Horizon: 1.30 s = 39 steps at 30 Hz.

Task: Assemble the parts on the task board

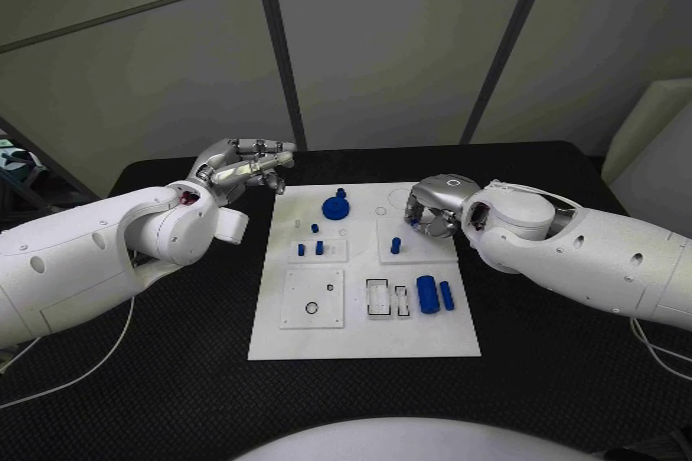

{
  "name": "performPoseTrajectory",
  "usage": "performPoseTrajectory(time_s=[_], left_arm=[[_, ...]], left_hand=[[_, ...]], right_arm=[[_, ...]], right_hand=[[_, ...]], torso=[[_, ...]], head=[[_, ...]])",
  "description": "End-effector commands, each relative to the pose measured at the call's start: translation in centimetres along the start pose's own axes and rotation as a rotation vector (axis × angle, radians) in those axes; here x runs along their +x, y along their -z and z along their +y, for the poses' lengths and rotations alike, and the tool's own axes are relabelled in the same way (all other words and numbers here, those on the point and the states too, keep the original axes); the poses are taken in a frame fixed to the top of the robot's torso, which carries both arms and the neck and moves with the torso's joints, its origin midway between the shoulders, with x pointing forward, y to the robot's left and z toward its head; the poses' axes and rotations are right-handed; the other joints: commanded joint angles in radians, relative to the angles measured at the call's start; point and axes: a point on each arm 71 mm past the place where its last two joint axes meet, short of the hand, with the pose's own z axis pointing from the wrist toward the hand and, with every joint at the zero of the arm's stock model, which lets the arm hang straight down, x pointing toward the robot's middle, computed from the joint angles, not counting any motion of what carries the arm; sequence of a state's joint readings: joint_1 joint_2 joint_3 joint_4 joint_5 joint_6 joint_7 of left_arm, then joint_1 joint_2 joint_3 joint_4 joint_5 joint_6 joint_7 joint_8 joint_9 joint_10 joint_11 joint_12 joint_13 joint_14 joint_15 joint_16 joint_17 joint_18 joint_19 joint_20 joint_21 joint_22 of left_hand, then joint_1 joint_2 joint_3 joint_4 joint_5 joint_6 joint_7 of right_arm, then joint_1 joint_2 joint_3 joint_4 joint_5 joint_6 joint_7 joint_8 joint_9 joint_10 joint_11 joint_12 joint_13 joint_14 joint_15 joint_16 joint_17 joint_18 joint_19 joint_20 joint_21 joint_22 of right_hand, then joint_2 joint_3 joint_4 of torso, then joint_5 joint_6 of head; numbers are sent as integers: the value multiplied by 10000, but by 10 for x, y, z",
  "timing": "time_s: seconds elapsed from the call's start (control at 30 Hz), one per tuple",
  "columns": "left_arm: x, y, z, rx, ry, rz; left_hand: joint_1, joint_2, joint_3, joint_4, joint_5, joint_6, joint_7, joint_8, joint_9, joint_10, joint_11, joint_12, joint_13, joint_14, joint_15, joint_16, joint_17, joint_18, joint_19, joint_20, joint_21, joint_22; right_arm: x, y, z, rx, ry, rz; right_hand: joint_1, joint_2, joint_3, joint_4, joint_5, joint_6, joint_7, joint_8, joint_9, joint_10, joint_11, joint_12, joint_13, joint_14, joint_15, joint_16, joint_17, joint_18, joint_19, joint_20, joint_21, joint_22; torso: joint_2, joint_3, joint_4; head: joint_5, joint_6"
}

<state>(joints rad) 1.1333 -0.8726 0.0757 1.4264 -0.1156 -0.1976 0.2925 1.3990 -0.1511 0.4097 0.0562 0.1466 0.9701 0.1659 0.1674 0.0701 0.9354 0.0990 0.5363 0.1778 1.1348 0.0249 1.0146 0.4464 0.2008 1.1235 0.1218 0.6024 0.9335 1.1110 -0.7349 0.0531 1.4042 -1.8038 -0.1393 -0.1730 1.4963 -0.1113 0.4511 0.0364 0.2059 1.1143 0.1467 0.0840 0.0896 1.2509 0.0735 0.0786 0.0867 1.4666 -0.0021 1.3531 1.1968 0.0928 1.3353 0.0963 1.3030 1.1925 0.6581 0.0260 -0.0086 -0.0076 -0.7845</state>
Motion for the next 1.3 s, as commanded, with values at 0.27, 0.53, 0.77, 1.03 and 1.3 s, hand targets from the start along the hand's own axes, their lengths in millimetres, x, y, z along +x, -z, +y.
performPoseTrajectory(time_s=[0.27, 0.53, 0.77, 1.03, 1.3], left_arm=[[0, -1, 1, -25, 50, 3], [0, -1, 1, -37, 66, 33], [2, -1, 2, -38, 84, 71], [5, -3, 3, -44, 118, 156], [13, -7, 4, -44, 180, 305]], left_hand=[[34, 56, -59, 7, -34, -51, 46, 59, -20, -49, 36, 41, -16, -49, -8, -55, -25, -170, 52, 11, -42, -16], [46, 64, -64, 2, -31, -66, 53, 55, -22, -65, 42, 39, -23, -54, -5, -57, -33, -171, 57, 11, -48, -23], [46, 64, -64, 2, -31, -66, 53, 55, -22, -65, 42, 39, -23, -54, -5, -57, -33, -171, 57, 11, -48, -23], [64, 78, -68, -5, -27, -80, 58, 53, -24, -84, 48, 36, -32, -59, 0, -59, -42, -172, 64, 12, -55, -31], [64, 78, -68, -5, -27, -80, 58, 53, -24, -84, 48, 36, -32, -59, 0, -59, -42, -172, 64, 12, -55, -31]], right_arm=[[-12, 13, 5, -73, -40, -1019], [-23, 24, 24, -591, -245, -1588], [-32, 32, 52, -1375, -523, -1986], [-40, 34, 89, -2344, -1106, -2109], [-30, 24, 114, -2967, -1759, -1530]], right_hand=[[-38, 74, 56, -48, 34, 82, 22, 43, 12, 140, -8, 42, 20, 442, -73, 64, 38, -92, 92, -9, 114, 79], [-41, 67, 71, -68, 30, 78, 21, 37, 11, 139, -8, 35, 22, 446, -72, 80, 58, -96, 101, -9, 136, 107], [-45, 61, 89, -88, 29, 75, 22, 30, 10, 139, -7, 27, 25, 448, -72, 90, 68, -97, 99, -8, 145, 117], [-50, 62, 134, -125, 43, 71, 27, 17, 7, 137, -2, 12, 29, 447, -70, 99, 68, -100, 99, -7, 168, 144], [-93, 67, 162, -135, 31, 53, 43, -4, 1, 119, 12, -11, 31, 445, -61, 102, 58, -97, 82, -1, 172, 143]], torso=[[-1, -13, -6], [4, 1, 4], [-6, -14, -5], [-13, -36, 9], [-9, -42, 28]], head=[[-33, 23], [12, 60], [128, 64], [472, 33], [820, -63]])
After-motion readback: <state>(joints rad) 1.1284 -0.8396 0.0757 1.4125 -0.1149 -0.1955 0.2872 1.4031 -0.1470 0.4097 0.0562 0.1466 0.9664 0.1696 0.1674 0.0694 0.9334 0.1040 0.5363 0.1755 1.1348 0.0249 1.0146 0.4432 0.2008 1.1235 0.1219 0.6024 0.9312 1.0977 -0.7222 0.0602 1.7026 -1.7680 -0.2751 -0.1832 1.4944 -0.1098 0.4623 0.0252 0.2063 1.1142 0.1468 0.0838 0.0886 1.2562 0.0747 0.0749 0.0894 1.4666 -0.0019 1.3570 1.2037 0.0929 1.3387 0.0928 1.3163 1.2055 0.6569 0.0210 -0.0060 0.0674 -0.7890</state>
